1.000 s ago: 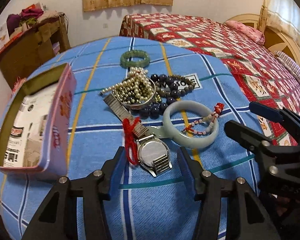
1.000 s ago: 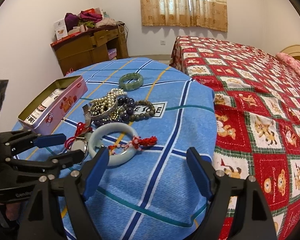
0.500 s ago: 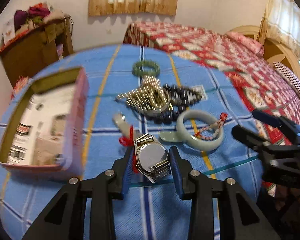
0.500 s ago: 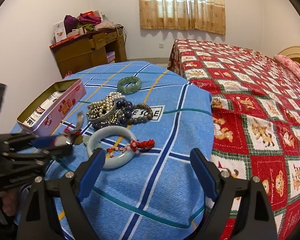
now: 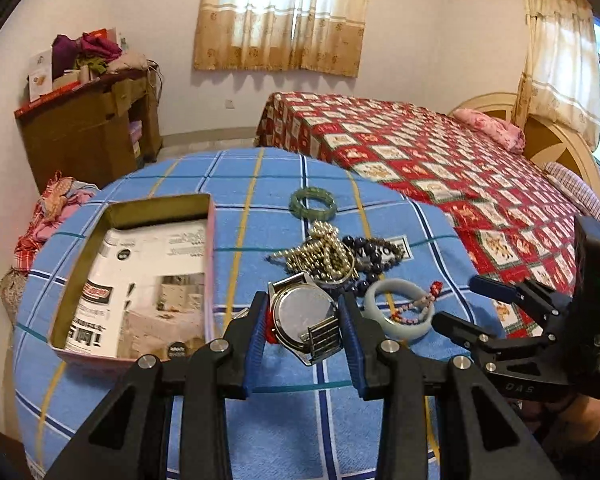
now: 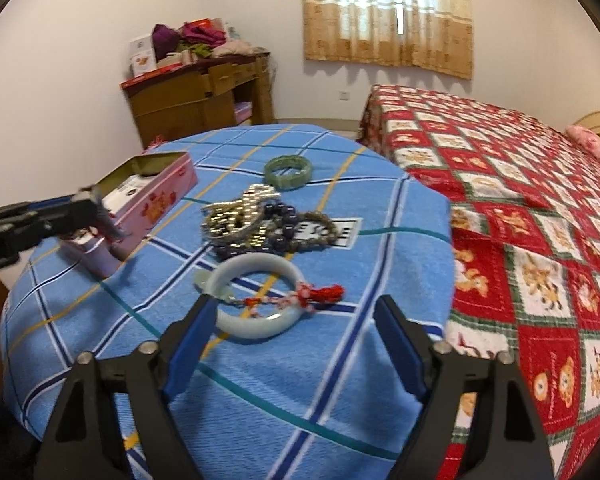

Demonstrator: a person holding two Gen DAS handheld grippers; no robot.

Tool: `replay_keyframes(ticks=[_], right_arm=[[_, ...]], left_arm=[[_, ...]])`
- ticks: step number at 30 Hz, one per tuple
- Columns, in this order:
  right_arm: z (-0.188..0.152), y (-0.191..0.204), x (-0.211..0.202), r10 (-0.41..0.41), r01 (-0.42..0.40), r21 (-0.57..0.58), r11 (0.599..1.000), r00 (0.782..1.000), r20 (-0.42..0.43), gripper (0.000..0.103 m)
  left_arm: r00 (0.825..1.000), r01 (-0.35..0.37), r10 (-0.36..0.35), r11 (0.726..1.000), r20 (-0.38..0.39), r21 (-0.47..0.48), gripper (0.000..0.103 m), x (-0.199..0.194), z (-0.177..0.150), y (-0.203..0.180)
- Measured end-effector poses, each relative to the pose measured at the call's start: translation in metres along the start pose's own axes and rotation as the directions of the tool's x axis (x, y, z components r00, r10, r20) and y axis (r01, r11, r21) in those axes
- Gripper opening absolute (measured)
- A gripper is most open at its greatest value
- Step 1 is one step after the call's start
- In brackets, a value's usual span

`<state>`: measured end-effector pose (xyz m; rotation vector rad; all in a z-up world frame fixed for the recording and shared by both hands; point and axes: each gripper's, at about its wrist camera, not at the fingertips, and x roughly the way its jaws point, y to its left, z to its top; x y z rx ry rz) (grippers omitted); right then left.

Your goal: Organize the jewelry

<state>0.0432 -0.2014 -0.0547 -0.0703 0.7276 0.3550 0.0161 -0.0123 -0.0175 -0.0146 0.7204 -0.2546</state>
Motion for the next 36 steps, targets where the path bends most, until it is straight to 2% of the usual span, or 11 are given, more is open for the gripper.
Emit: replay_keyframes(ticks=[3, 7, 9, 13, 16, 21, 24, 28, 32, 35, 36], right_arm=[[-0.001, 0.004, 0.003, 0.008, -0.008, -0.013, 1.000, 1.000, -0.007, 0.073], [-0.003, 0.004, 0.003, 0.001, -0.001, -0.004, 1.000, 1.000, -0.008, 0.073], [-0.002, 0.004, 0.003, 0.001, -0.001, -0.001, 1.000, 1.000, -0.007, 0.073], [-0.001, 0.007, 0.004, 0.012, -0.012, -0.007, 1.000, 1.000, -0.019, 0.074], [0.000, 0.016, 0.004, 0.032, -0.032, -0.028, 0.999, 0.999, -0.022, 0.074], [0.009, 0.047, 0.006, 0.125, -0.128, -0.087, 0.988, 0.991, -0.042, 0.073], [0.011, 0.074, 0.016, 0.169, -0.177, -0.128, 0.976, 0.983, -0.077, 0.073], [0.005, 0.094, 0.033, 0.158, -0.178, -0.154, 0.972, 0.978, -0.138, 0.067], [-0.006, 0.100, 0.046, 0.167, -0.200, -0.153, 0.968, 0.965, -0.204, 0.065], [-0.008, 0.097, 0.048, 0.157, -0.192, -0.156, 0.969, 0.964, -0.214, 0.056], [-0.008, 0.095, 0.048, 0.149, -0.184, -0.156, 0.970, 0.965, -0.215, 0.049]], left_arm=[[1.000, 0.000, 0.000, 1.000, -0.026, 0.014, 0.036, 0.012, -0.008, -0.002], [0.991, 0.039, -0.039, 0.999, -0.129, 0.001, 0.036, 0.037, -0.024, 0.000], [0.984, 0.031, -0.026, 0.999, -0.176, 0.021, 0.036, 0.046, -0.032, -0.002], [0.989, 0.031, -0.028, 0.999, -0.149, 0.017, 0.040, 0.037, -0.032, -0.002], [0.997, 0.019, -0.018, 1.000, -0.081, 0.019, 0.059, 0.019, -0.027, 0.002], [0.996, -0.067, 0.067, 0.998, -0.062, -0.003, 0.060, 0.007, -0.028, 0.024], [0.987, -0.154, 0.153, 0.988, -0.057, -0.006, 0.060, 0.002, -0.034, 0.031], [0.987, -0.158, 0.156, 0.987, -0.047, -0.033, 0.060, -0.002, -0.037, 0.042], [0.986, -0.160, 0.158, 0.986, -0.050, -0.048, 0.060, 0.000, -0.041, 0.047], [0.989, -0.143, 0.141, 0.989, -0.052, -0.047, 0.060, 0.000, -0.043, 0.046], [0.990, -0.136, 0.134, 0.990, -0.050, -0.040, 0.060, -0.001, -0.043, 0.043]])
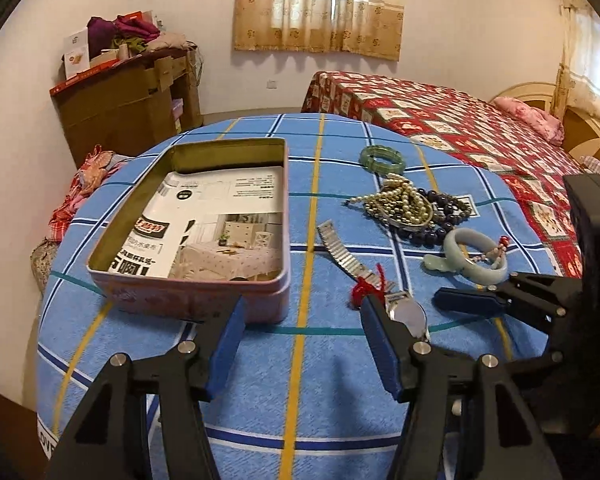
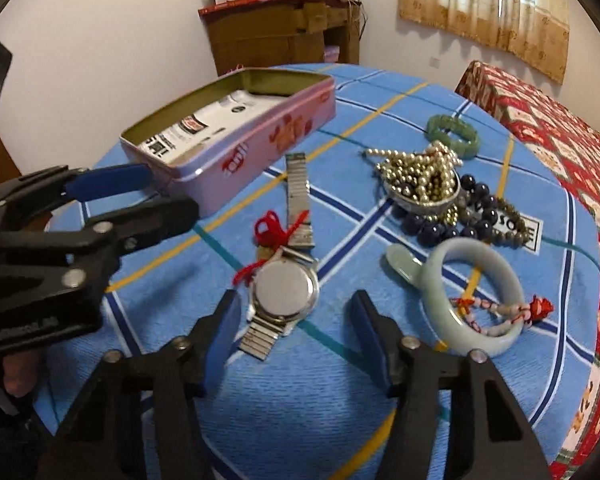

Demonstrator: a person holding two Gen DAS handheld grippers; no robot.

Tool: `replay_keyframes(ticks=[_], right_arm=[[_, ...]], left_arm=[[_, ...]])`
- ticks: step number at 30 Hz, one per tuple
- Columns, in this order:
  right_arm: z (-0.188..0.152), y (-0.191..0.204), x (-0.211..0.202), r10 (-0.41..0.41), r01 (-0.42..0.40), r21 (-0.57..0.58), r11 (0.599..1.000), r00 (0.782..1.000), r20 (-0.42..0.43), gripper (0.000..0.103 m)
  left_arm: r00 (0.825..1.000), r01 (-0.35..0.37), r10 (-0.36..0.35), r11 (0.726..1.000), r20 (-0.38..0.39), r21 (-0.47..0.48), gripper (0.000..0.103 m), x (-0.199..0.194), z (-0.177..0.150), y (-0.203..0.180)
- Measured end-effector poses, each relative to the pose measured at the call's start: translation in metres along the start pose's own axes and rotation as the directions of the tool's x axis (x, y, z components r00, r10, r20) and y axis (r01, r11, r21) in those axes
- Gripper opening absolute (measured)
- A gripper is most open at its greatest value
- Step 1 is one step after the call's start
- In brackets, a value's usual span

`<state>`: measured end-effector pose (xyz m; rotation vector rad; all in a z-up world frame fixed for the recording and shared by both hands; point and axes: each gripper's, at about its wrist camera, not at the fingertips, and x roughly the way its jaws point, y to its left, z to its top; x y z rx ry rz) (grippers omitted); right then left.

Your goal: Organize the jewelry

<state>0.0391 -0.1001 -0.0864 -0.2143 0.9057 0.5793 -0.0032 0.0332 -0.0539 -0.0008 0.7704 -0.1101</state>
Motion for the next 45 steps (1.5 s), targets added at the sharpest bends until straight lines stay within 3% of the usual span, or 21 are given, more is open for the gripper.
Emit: replay_keyframes(ticks=[3, 12, 18, 24, 26, 28, 36, 37, 38, 39, 41, 44, 45], right_arm=[[-0.001, -0.014, -0.005, -0.020, 0.020, 0.051, 0.998, 1.000, 0.002, 0.038], [0.010, -0.009, 0.007, -0.017, 0.017, -0.023, 1.000, 1.000, 0.001, 0.042], [0.004, -0.013, 0.000, 0.020, -0.019, -0.020, 1.000, 0.999, 0.028, 0.038], [-0.003, -0.020, -0.019, -0.001, 0.001, -0.009, 1.000, 0.998, 0.067, 0.038], [-0.003, -0.023, -0.022, -0.011, 0.011, -0.003, 1.000, 0.997, 0.079, 0.032], [-0.001, -0.030, -0.025, -0.008, 0.006, 0.022, 1.000, 0.996, 0.093, 0.009], [-0.002, -0.030, -0.017, 0.027, -0.027, 0.001, 1.000, 0.998, 0.049, 0.010], [-0.003, -0.028, -0.016, 0.020, -0.019, -0.007, 1.000, 0.999, 0.046, 0.011], [-0.004, -0.027, -0.015, 0.019, -0.018, -0.013, 1.000, 0.999, 0.037, 0.012], [-0.004, -0.027, -0.014, 0.023, -0.022, -0.015, 1.000, 0.999, 0.032, 0.012], [-0.006, -0.028, -0.016, 0.022, -0.021, -0.013, 1.000, 0.999, 0.035, 0.014], [-0.004, -0.028, -0.017, 0.025, -0.024, -0.016, 1.000, 0.999, 0.037, 0.028], [-0.004, -0.027, -0.017, 0.026, -0.026, -0.022, 0.999, 0.999, 0.042, 0.040]], left_arm=[[1.000, 0.012, -0.012, 1.000, 0.002, 0.028, 0.060, 0.000, -0.001, -0.008], [0.999, 0.026, -0.025, 0.998, -0.024, 0.051, 0.060, 0.009, -0.003, -0.016], [0.999, 0.037, -0.036, 0.997, -0.017, 0.073, 0.060, 0.006, 0.001, -0.025], [0.992, 0.117, -0.114, 0.992, -0.053, 0.052, 0.060, 0.014, 0.007, -0.031], [0.992, 0.112, -0.108, 0.993, -0.064, 0.049, 0.060, 0.019, 0.009, -0.032], [0.992, 0.106, -0.102, 0.993, -0.080, 0.055, 0.060, 0.023, 0.010, -0.034], [0.985, 0.116, -0.102, 0.988, -0.141, 0.099, 0.059, 0.040, 0.002, -0.044], [0.984, 0.115, -0.099, 0.988, -0.150, 0.105, 0.051, 0.043, 0.001, -0.045], [0.982, 0.118, -0.101, 0.988, -0.162, 0.102, 0.035, 0.045, 0.001, -0.045], [0.979, 0.130, -0.112, 0.987, -0.169, 0.099, 0.030, 0.047, 0.000, -0.044], [0.980, 0.133, -0.114, 0.985, -0.160, 0.111, 0.008, 0.045, 0.000, -0.043], [0.981, 0.140, -0.126, 0.986, -0.146, 0.091, 0.005, 0.041, 0.000, -0.038], [0.983, 0.142, -0.130, 0.986, -0.129, 0.086, 0.005, 0.036, 0.001, -0.035]])
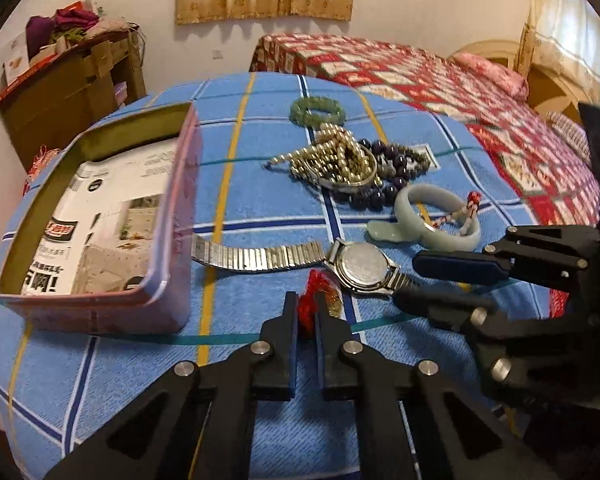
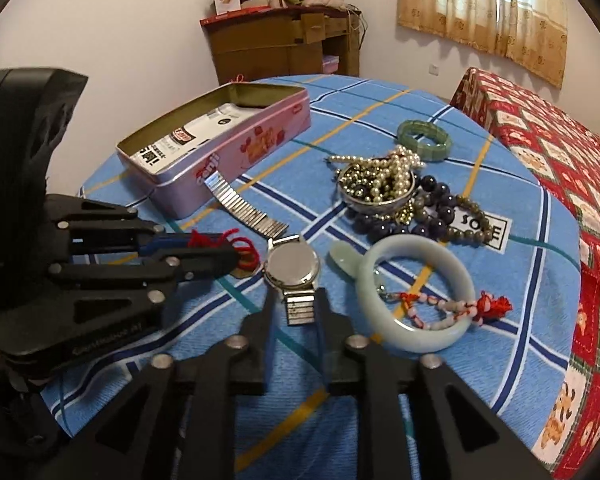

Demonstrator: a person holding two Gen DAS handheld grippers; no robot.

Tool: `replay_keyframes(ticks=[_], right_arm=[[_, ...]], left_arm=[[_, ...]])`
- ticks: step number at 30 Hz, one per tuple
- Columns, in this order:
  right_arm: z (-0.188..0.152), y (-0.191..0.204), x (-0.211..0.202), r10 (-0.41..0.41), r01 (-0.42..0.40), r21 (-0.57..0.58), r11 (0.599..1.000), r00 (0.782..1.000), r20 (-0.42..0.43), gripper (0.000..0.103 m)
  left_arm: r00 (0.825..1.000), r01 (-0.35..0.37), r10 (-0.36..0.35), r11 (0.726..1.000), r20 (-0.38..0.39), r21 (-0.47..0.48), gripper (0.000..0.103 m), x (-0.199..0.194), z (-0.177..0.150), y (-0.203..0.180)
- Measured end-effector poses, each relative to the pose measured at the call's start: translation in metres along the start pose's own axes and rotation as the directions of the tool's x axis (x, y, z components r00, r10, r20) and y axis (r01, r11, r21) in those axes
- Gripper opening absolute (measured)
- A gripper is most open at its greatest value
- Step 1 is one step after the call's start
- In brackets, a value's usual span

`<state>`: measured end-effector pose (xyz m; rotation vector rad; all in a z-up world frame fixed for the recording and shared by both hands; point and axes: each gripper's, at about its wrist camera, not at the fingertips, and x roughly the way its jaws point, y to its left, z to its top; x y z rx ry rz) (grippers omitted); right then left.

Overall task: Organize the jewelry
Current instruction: 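Carry the red string to the tin with the left gripper while the right gripper grasps the watch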

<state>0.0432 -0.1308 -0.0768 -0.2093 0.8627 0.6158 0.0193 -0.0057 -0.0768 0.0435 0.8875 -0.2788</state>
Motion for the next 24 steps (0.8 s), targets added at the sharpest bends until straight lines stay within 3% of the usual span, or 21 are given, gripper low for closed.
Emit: replay_keyframes(ticks=[1, 2, 9, 14, 16, 18, 24], right_arm=[[0.001, 0.001, 0.000, -0.004, 0.004, -0.004, 1.000, 1.000, 0.006, 0.055], [0.002, 0.003, -0.001, -0.006, 0.006, -0.009, 1.000, 1.000, 0.016, 0.058], [0.014, 0.010, 0.013, -0.001, 0.001, -0.039, 0.999, 1.000, -0.002, 0.058], [0.018, 0.012, 0.031, -0.005, 0.002, -0.062, 0.998, 0.998, -0.055, 0.056], [0.018, 0.011, 0.028, -0.004, 0.001, -0.056, 0.998, 0.999, -0.048, 0.039], [0.017, 0.007, 0.024, 0.042, -0.043, -0.018, 0.999, 0.998, -0.042, 0.039], [0.017, 0.015, 0.002, 0.041, -0.041, -0.031, 0.999, 0.999, 0.012, 0.038]], left_arm=[[1.000, 0.000, 0.000, 1.000, 0.016, -0.001, 0.005, -0.005, 0.001, 0.001], [0.999, -0.007, 0.008, 1.000, 0.037, -0.004, 0.005, -0.012, 0.002, 0.002], [0.991, 0.010, -0.006, 0.999, 0.131, -0.031, 0.005, -0.050, 0.016, 0.012], [0.991, 0.020, -0.015, 0.999, 0.131, -0.036, 0.005, -0.050, 0.017, 0.014], [0.992, 0.025, -0.019, 0.999, 0.121, -0.045, 0.005, -0.048, 0.016, 0.015], [0.992, 0.027, -0.021, 0.998, 0.127, -0.049, 0.005, -0.050, 0.016, 0.017], [0.985, 0.020, -0.011, 0.998, 0.172, -0.056, 0.005, -0.067, 0.023, 0.023]])
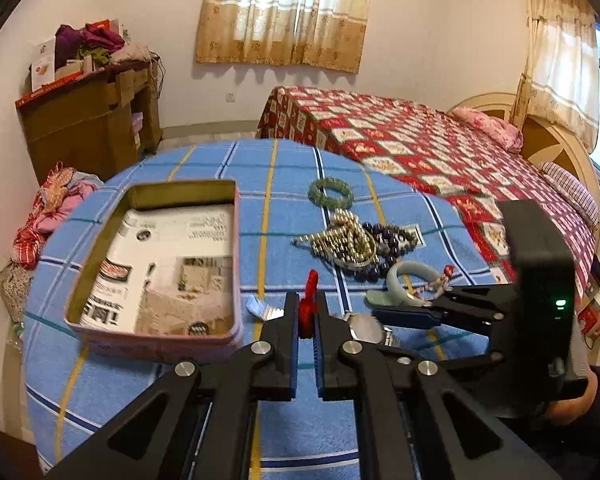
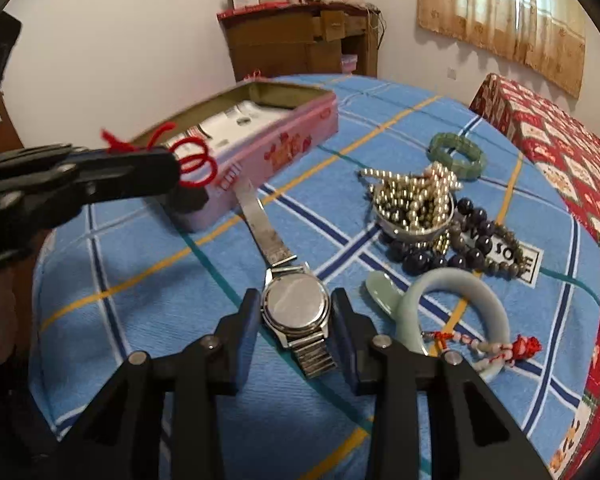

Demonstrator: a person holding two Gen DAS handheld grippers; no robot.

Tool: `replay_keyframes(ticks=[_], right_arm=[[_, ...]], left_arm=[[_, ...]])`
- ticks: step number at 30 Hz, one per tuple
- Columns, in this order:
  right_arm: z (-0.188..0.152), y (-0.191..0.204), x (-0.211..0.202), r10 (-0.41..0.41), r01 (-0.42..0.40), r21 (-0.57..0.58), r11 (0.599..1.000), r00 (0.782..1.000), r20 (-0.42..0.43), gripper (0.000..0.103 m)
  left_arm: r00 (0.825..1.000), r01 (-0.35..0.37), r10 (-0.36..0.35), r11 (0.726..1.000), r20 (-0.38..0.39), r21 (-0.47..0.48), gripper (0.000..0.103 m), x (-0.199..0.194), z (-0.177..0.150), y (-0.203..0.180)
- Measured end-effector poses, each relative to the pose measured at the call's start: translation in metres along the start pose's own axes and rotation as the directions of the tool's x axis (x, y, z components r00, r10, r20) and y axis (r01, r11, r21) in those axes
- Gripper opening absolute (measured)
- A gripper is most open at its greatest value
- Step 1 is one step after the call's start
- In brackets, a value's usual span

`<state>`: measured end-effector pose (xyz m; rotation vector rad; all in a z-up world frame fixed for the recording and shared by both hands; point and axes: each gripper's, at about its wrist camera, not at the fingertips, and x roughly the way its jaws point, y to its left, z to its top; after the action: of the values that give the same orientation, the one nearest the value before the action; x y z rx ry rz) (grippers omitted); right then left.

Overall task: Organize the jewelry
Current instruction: 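Carry the red string to the tin with the left gripper while the right gripper grasps the watch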

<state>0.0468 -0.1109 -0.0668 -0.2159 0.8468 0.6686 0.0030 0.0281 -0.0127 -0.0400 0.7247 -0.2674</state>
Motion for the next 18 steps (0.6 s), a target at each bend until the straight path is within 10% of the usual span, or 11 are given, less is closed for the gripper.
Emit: replay_keyframes(ticks=[18], right_arm=[[0.089, 0.003, -0.018, 0.005, 0.003, -0.049, 0.999, 0.988, 0.156, 0.038]], left_arm=[[0.995, -0.086, 0.088, 0.995, 0.041, -0.041, 0.005, 0.001, 0.047, 0.059]])
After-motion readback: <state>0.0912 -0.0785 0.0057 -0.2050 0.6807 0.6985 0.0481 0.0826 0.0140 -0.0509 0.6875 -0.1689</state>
